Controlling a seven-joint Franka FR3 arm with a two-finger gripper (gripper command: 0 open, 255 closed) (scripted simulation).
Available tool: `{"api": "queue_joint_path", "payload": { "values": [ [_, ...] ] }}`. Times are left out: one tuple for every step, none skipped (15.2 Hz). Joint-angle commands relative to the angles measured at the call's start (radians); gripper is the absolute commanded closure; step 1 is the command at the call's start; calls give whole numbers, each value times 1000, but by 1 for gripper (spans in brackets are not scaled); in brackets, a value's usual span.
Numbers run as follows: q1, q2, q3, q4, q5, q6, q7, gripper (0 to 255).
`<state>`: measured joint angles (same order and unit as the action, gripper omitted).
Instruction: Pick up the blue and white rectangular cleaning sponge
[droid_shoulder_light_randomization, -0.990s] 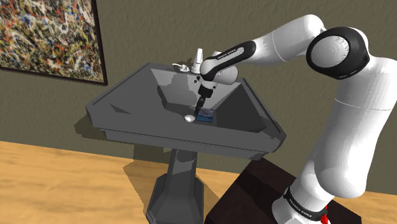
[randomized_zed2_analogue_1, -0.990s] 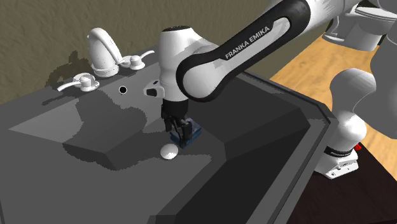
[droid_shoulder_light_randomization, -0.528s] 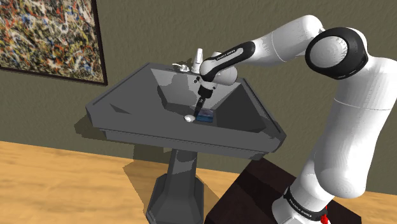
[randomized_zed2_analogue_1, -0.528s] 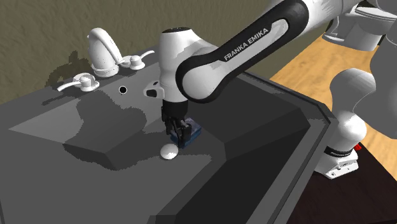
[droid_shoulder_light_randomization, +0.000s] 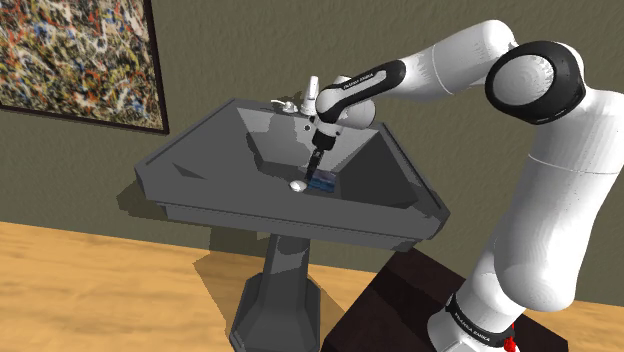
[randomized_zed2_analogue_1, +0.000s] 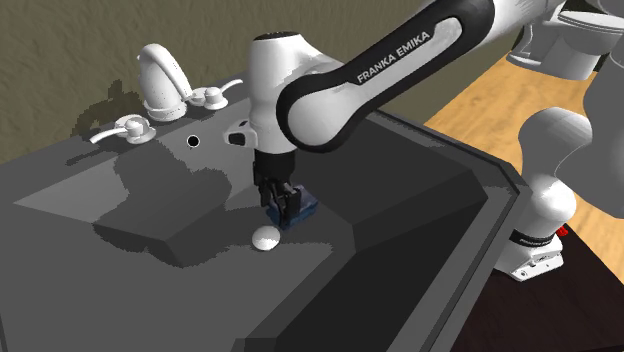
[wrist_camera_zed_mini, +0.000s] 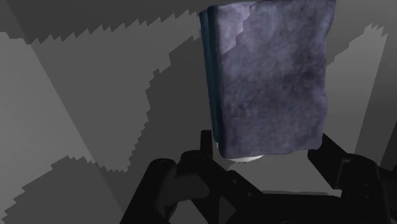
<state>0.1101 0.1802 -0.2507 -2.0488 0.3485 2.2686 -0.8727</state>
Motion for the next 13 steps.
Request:
{"api": "queue_joint_path", "payload": {
  "values": [
    [1, -12, -2, 11, -10, -22, 11, 255],
    [2, -19, -3, 17, -15, -33, 16, 255],
    [2, -25, -4, 22, -20, -44, 21, 255],
    [2, -32, -5, 28, -24, -55, 26, 255],
    [3, -38, -6, 34, -29, -67, 31, 255],
    [3, -44, -7, 40, -33, -78, 36, 255],
    [3, -50, -7, 47, -37, -90, 41, 255],
    [3, -56, -8, 54, -42, -101, 45, 255],
    [4, -61, -9, 61, -46, -113, 50, 255],
    [4, -66, -9, 68, -49, -125, 54, 255],
    [4, -71, -10, 75, -53, -136, 59, 255],
    [4, -72, -10, 76, -54, -138, 59, 255],
    [4, -72, -10, 76, -54, -138, 59, 255]
  ]
}}
